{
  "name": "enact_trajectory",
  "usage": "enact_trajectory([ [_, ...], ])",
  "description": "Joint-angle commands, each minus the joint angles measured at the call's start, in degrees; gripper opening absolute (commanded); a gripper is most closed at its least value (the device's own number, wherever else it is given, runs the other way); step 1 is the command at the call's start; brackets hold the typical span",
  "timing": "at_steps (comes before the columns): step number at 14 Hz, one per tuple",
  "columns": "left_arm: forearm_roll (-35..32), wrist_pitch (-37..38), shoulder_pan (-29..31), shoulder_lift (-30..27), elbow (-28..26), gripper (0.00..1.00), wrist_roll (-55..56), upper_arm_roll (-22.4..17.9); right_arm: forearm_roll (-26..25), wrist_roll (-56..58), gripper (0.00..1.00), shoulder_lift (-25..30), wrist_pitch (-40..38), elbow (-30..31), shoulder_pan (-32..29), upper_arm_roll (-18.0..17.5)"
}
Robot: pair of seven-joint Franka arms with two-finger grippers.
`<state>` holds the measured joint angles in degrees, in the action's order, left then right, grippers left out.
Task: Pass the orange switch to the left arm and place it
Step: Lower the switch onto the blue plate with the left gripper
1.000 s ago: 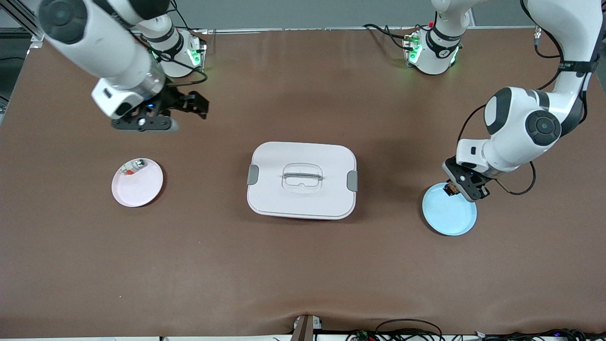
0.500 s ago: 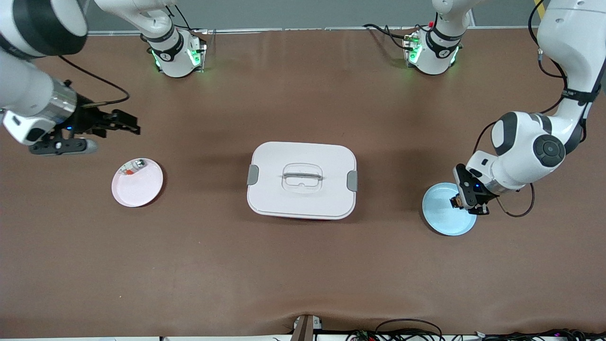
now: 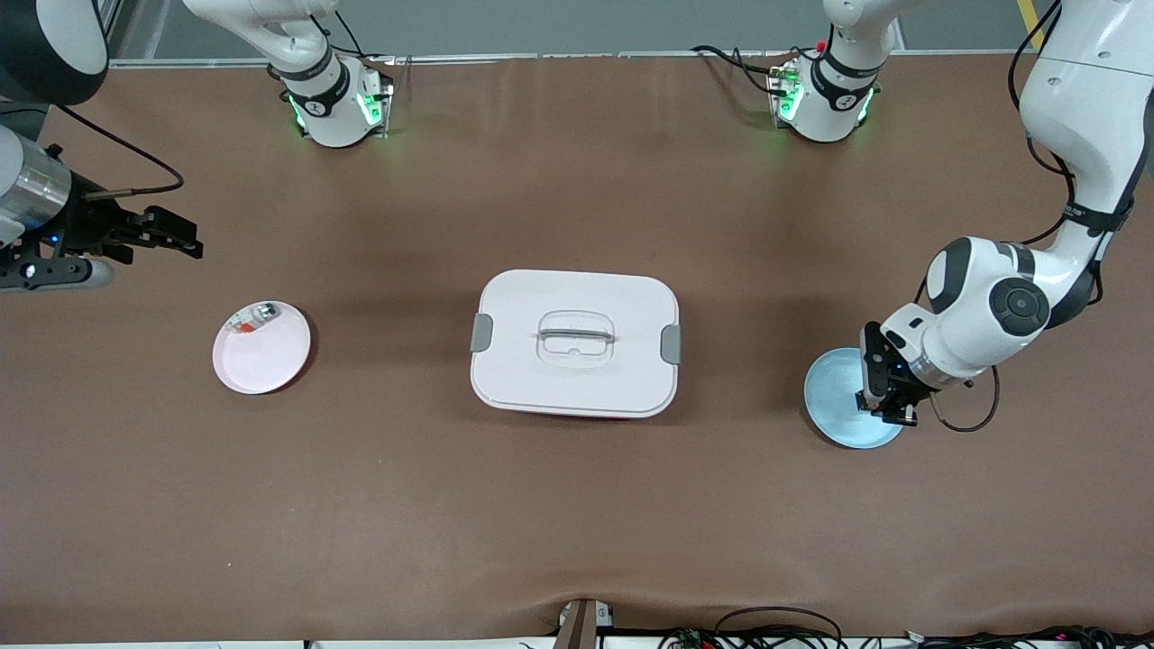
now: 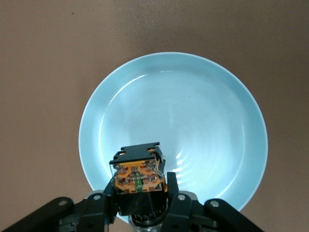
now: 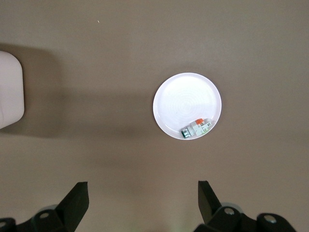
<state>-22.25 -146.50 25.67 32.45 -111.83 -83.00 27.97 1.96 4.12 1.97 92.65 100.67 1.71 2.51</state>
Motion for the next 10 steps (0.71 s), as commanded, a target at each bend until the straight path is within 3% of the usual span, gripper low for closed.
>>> enact_trajectory([
  [1,-1.31,-1.67,-0.18,1.82,0.82,0.0,-0.76,0.34,-1.17,0.27,1.0,0.93,-4.39,-3.79,-0.65,-0.84],
  [5,-5.08,-3.17,-0.1,3.5,0.64,0.0,-0.68,0.34,-1.17,-0.43,1.0,0.49,-7.31,-10.04,-0.48,-1.2],
  [10,-5.88,-3.17,-0.18,3.59,0.03,0.14,-0.15,0.34,-1.17,-0.52,1.0,-0.56,-7.67,-11.99,-0.74,-0.93],
])
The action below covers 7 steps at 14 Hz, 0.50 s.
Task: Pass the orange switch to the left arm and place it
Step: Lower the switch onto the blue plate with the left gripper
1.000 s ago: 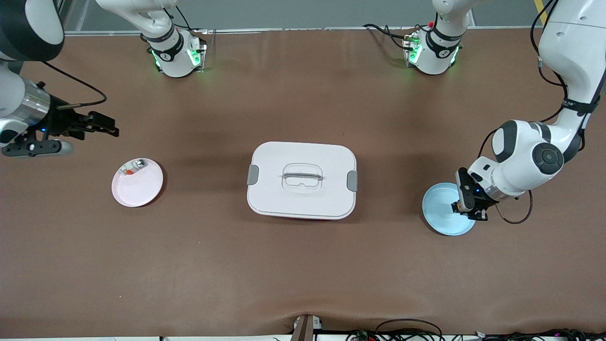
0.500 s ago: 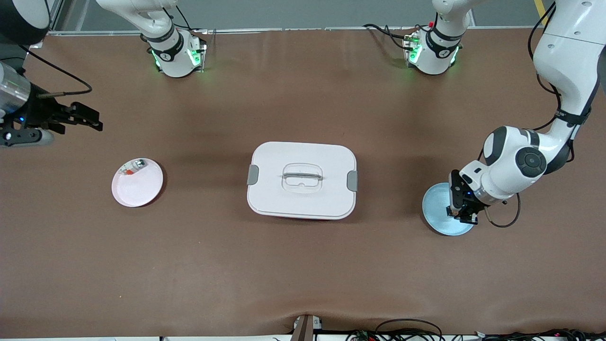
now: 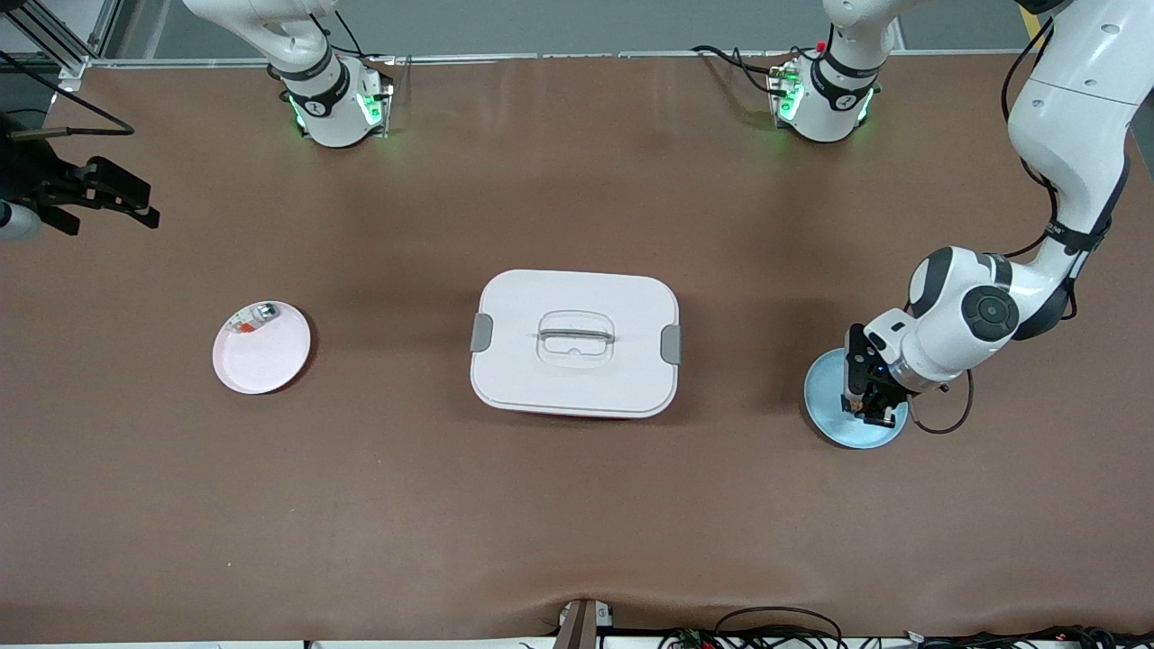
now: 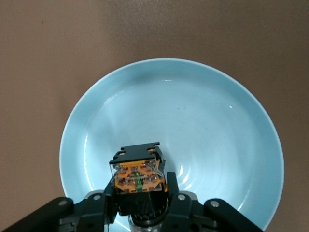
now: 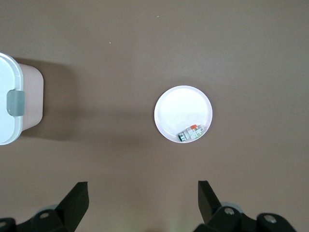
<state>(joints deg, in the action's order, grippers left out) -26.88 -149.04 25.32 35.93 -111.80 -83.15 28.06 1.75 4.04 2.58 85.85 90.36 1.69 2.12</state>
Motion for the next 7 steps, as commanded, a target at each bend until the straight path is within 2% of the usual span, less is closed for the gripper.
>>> enact_trajectory([
  [1,-1.25,-0.73,0.17,0.28,0.0,0.18,0.18,0.15,-0.96,-0.43,1.0,-1.17,-0.6,-1.77,-0.81,-0.54],
  [4,-1.25,-0.73,0.43,0.46,-0.87,0.22,1.58,0.15,-0.96,-0.43,1.0,-3.1,-0.95,-4.48,-1.08,-0.54],
  [7,-1.25,-0.64,0.43,0.46,-1.14,0.22,2.2,0.15,-0.96,-0.34,1.0,-3.11,-0.86,-4.49,-1.08,-0.54],
])
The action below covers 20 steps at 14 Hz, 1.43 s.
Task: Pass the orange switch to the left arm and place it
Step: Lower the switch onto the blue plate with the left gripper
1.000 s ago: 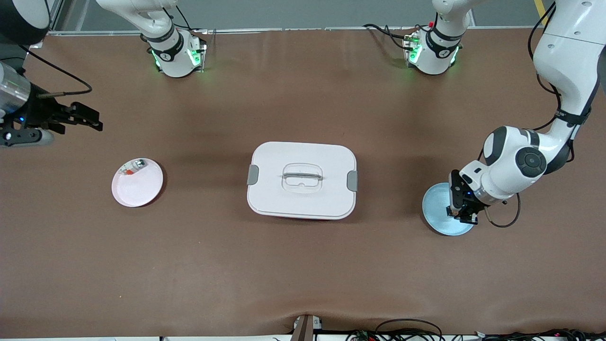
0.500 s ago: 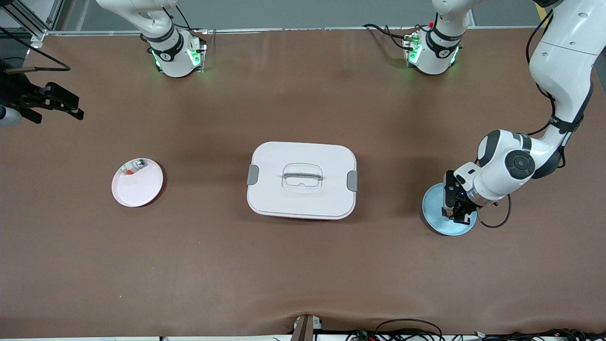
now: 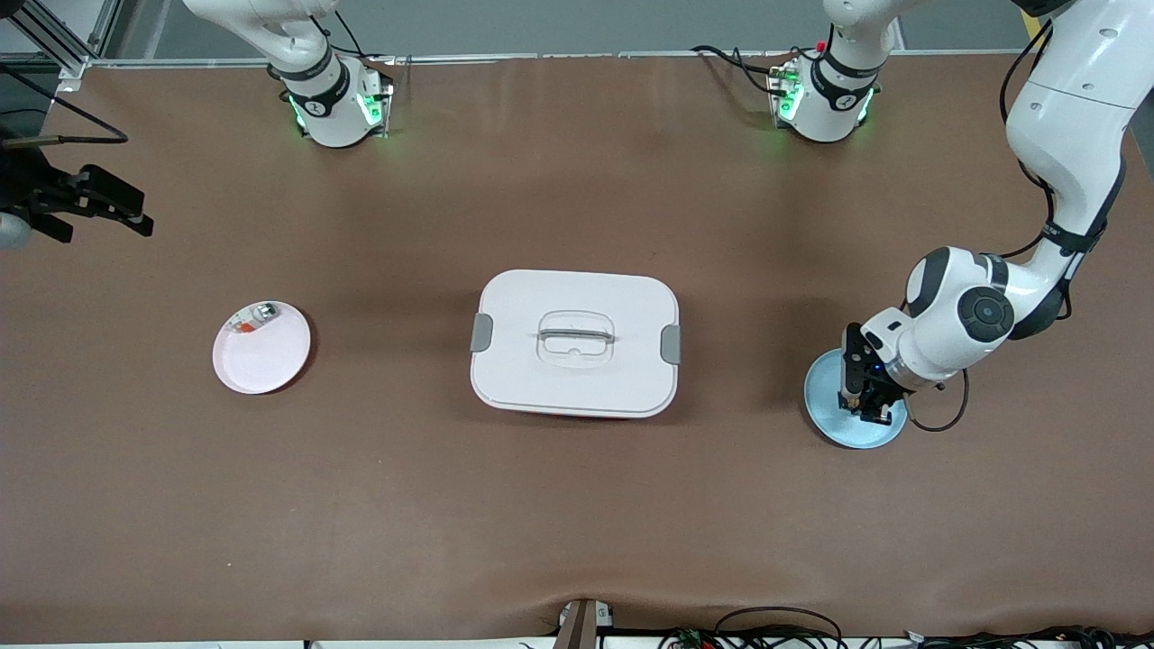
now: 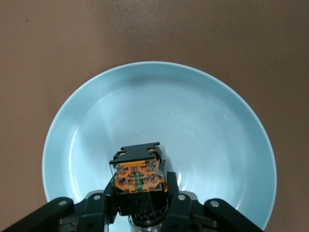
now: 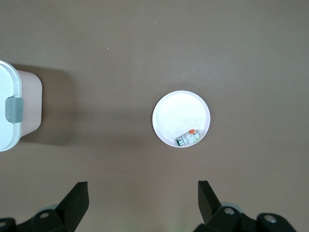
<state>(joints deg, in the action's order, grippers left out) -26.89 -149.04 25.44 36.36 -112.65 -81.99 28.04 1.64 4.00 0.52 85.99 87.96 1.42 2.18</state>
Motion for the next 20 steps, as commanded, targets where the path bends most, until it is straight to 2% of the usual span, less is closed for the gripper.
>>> enact_trajectory([
  [1,-1.33,-0.64,0.31,0.03,-0.38,0.22,1.04,0.18,-0.85,-0.23,1.0,-1.05,-0.83,-2.09,-0.81,-0.6],
  [2,-2.11,-0.64,0.31,0.03,-0.38,0.23,1.04,0.18,-0.85,-0.31,1.0,-1.14,-0.83,-2.09,-0.72,-0.51],
  [3,-2.47,-0.64,0.4,0.03,-0.38,0.28,1.13,0.18,-0.94,-0.31,1.0,-1.05,-1.0,-2.09,-0.81,-0.51],
  [4,-2.47,-0.64,0.48,0.03,-0.46,0.4,1.48,0.18,-1.02,-0.4,1.0,-1.05,-1.09,-2.09,-0.72,-0.51],
  [5,-2.47,-0.64,0.48,0.03,-0.46,0.43,1.48,0.18,-1.11,-0.31,1.0,-1.05,-1.09,-2.17,-0.9,-0.51],
  [6,-2.47,-0.64,0.57,0.03,-0.46,0.57,1.48,0.18,-0.85,-0.23,1.0,-1.05,-1.09,-2.18,-1.42,-0.51],
  [7,-2.47,-0.64,0.57,0.03,-0.38,1.0,1.48,0.18,-0.85,-0.31,1.0,-1.05,-1.0,-2.26,-1.34,-0.59],
  [11,-2.47,-0.29,0.84,-0.67,-0.29,1.0,4.54,0.26,-1.2,-0.31,1.0,-1.14,-1.09,-2.18,-0.9,-0.68],
  [15,-0.98,1.63,0.92,-3.83,0.5,1.0,11.48,0.61,-1.29,-0.31,1.0,-1.31,-1.09,-2.18,-1.42,-0.6],
  [18,1.65,4.53,0.84,-7.08,1.2,1.0,17.63,0.79,-1.2,-0.31,1.0,-1.31,-1.09,-2.18,-1.51,-0.6],
  [20,5.68,6.03,0.84,-10.24,1.21,1.0,21.07,0.88,-1.11,-0.92,1.0,-1.31,-1.09,-2.18,-1.42,-0.6],
])
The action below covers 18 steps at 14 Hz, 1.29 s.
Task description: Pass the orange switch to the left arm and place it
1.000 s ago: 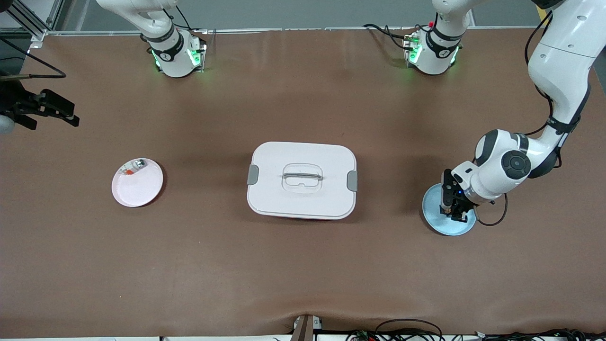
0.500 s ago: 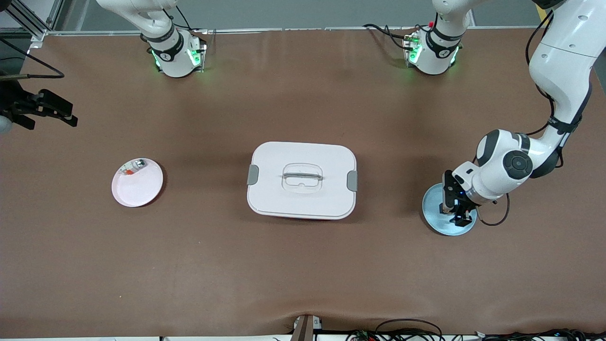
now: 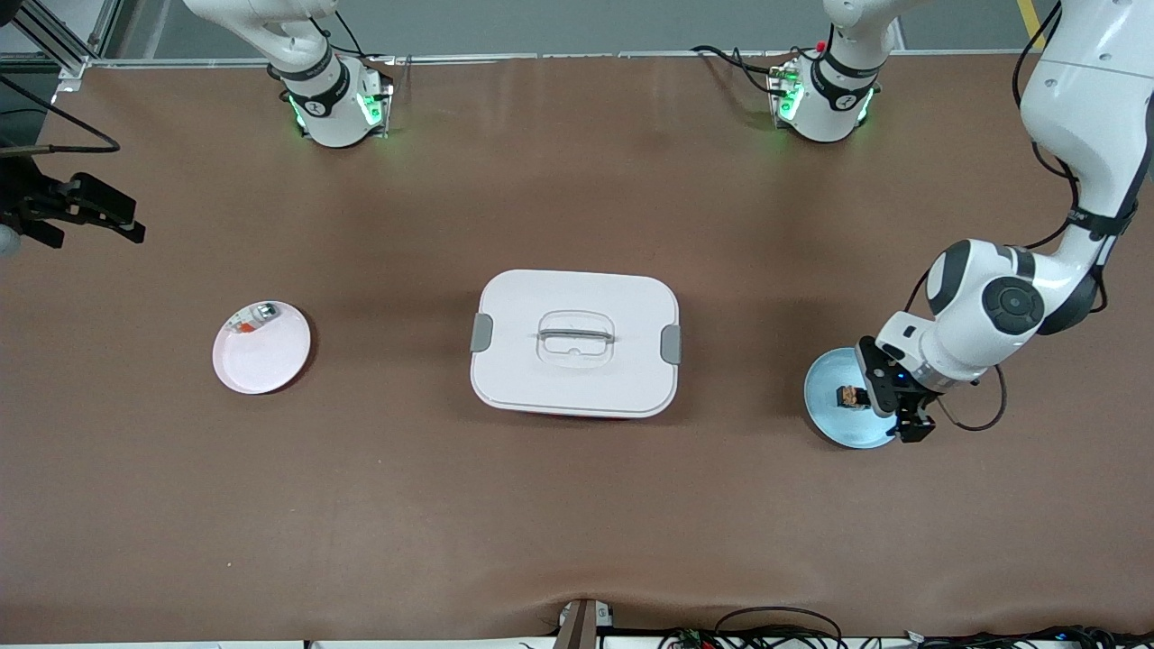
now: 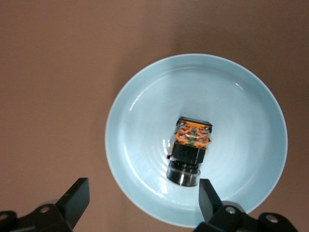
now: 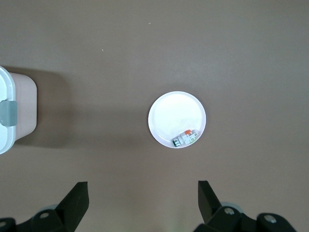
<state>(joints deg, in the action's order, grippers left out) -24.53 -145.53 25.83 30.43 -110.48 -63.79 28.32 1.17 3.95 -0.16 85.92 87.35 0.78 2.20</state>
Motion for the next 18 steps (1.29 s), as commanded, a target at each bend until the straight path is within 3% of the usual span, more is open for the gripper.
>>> enact_trajectory([
  [1,5.43,3.31,0.36,-5.9,-0.96,1.0,4.79,0.6,-0.55,-2.7,1.0,-0.63,-1.02,-1.57,-0.78,-0.62],
  [4,9.31,7.87,0.27,-8.02,2.1,1.0,13.05,1.56,-0.55,-5.8,1.0,-0.63,-1.02,-1.57,-0.51,-0.62],
  [10,10.82,29.84,0.1,-8.37,17.04,1.0,37.46,7.01,-0.46,-5.71,1.0,-0.63,-1.02,-1.57,-0.6,-0.71],
  [14,10.82,36.18,0.1,-12.06,18.55,1.0,57.07,8.85,-0.46,-5.89,1.0,-0.63,-1.02,-1.57,-0.34,-0.71],
  [18,10.9,40.49,0.1,-15.48,19.43,1.0,68.51,9.21,-0.46,-5.71,1.0,-0.63,-1.02,-1.57,-0.6,-0.71],
])
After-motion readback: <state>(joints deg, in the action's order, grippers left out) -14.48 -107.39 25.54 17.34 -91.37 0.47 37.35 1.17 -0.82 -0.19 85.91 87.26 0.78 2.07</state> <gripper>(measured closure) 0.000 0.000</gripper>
